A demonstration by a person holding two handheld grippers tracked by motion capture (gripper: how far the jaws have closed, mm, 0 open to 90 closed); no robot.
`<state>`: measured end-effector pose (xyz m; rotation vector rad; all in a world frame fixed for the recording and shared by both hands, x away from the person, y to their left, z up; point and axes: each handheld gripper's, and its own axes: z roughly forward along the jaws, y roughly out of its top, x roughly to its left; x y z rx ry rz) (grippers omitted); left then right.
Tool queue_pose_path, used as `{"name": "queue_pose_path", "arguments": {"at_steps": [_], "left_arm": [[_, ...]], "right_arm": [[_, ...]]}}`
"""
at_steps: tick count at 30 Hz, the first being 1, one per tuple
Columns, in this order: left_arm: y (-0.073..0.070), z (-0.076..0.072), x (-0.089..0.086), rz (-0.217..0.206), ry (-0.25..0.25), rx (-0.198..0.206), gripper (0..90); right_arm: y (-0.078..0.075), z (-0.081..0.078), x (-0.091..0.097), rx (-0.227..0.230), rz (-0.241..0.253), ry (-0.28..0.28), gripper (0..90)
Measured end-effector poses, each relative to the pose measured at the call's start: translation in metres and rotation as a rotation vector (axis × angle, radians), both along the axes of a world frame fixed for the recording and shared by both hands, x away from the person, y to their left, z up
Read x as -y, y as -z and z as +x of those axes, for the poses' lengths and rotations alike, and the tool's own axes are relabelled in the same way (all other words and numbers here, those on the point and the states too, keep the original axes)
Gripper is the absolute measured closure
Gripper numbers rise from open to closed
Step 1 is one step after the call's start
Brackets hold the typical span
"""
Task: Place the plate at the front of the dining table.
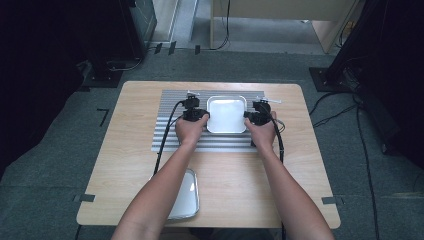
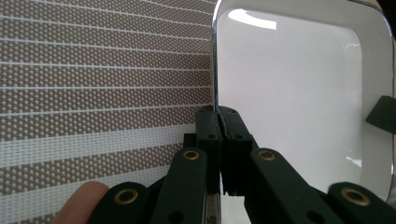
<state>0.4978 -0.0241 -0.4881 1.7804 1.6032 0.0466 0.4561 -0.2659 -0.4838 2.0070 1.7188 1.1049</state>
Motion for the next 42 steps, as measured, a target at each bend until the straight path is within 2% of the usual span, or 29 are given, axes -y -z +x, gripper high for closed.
{"name": "queue_pose_path", "arguments": {"at_steps": [4, 7, 13, 22, 26, 32, 40, 42], "left_arm": [[0.003, 0.006, -0.006, 0.007, -0.019, -0.005, 87.7], [0.006, 0.009, -0.009, -0.001, -0.027, -0.01, 86.0], [0.011, 0.012, -0.012, 0.015, -0.031, -0.009, 83.2], [0.01, 0.012, -0.032, 0.024, -0.05, -0.02, 83.5], [0.01, 0.012, -0.036, 0.022, -0.053, -0.026, 82.8], [0.01, 0.012, -0.047, 0.021, -0.086, -0.027, 82.4], [0.01, 0.013, -0.058, 0.025, -0.1, -0.027, 82.8], [0.011, 0.013, -0.058, 0.037, -0.099, -0.021, 82.7]], "right_arm": [[0.004, 0.009, -0.008, -0.014, 0.001, -0.007, 89.6], [0.007, 0.013, -0.012, -0.03, 0.009, 0.002, 89.5], [0.015, 0.017, -0.018, -0.057, 0.033, 0.031, 89.4], [0.018, 0.016, -0.037, -0.046, 0.035, 0.015, 88.9], [0.019, 0.018, -0.043, -0.034, 0.03, 0.015, 89.0], [0.018, 0.019, -0.053, -0.035, 0.035, 0.008, 88.8], [0.022, 0.023, -0.066, -0.045, 0.051, -0.004, 88.0], [0.024, 0.023, -0.067, -0.051, 0.059, 0.001, 88.0]]}}
